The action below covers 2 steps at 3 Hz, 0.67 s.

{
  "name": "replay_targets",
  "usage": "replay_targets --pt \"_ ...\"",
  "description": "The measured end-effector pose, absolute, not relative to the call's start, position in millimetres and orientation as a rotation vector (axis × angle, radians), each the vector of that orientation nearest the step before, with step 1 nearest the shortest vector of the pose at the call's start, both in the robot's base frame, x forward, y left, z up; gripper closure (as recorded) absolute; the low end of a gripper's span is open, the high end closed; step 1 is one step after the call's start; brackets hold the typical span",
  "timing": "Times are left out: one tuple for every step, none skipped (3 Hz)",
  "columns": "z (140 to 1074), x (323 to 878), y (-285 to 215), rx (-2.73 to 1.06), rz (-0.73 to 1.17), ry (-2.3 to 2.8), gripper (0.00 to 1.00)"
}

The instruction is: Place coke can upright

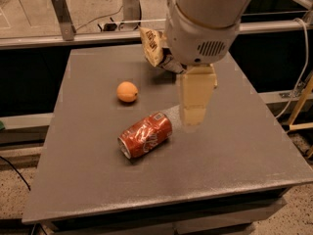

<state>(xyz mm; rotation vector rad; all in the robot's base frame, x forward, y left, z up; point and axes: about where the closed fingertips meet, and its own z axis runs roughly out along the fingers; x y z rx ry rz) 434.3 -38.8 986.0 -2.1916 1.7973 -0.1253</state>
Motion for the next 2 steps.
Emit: replay_targets --pt "990.8 433.0 -37.3 -2.184 -0.136 1.787 0.0" --pt "974.7 437.6 -31.1 -2.203 -0.089 1.749 0.0"
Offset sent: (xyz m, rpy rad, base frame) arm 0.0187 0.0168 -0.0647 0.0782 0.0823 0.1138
